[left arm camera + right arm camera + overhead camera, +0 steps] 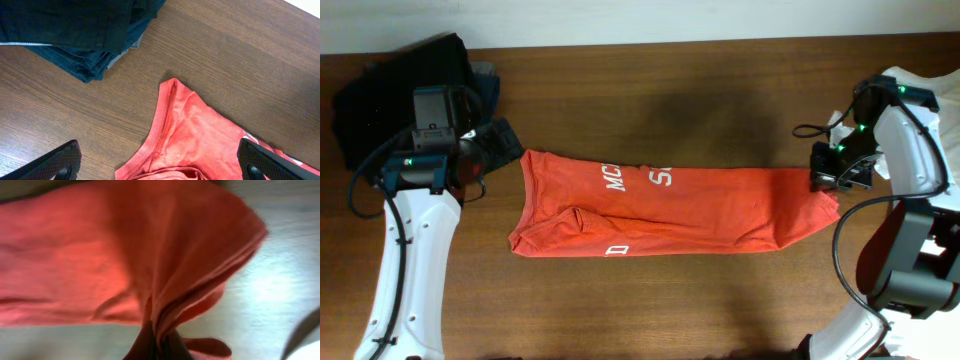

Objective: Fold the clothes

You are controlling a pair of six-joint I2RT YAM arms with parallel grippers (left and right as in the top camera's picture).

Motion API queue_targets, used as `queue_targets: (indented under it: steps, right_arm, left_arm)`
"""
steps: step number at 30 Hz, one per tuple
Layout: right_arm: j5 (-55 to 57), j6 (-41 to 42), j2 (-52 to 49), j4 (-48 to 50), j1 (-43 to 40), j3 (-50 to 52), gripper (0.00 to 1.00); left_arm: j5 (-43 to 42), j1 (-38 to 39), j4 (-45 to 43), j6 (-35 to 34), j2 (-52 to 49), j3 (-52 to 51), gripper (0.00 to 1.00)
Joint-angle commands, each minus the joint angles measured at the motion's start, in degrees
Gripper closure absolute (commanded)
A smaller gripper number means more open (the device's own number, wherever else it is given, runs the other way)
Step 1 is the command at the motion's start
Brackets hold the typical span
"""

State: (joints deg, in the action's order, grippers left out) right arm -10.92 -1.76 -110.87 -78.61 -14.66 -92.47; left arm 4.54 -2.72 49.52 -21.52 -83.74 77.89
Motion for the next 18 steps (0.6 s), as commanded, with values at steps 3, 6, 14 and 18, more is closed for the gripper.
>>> queue_targets:
  steps: [3, 6, 14, 18]
  right_arm:
    - [-12.74, -2.51, 1.99, -4.81, 11.26, -7.19, 0.96]
    - [-12.92, -0.11, 1.86, -5.57, 20.90, -7.19, 0.96]
    - [-10.47, 13.22, 1.36, 14.93, 37.81, -1.03, 0.96]
    - [-6.97, 12.33, -0.15, 20.37, 40.19, 0.72, 0.95]
  left_arm:
    - [0.02, -0.17, -0.11, -0.33, 0.28, 0.15, 0.01]
    - [0.02, -0.17, -0.11, -0.33, 0.28, 0.15, 0.01]
    - [0.00, -0.17, -0.11, -0.33, 0.28, 0.15, 0.01]
    - [0.00, -0.17, -0.11, -0.33, 0.28, 0.15, 0.01]
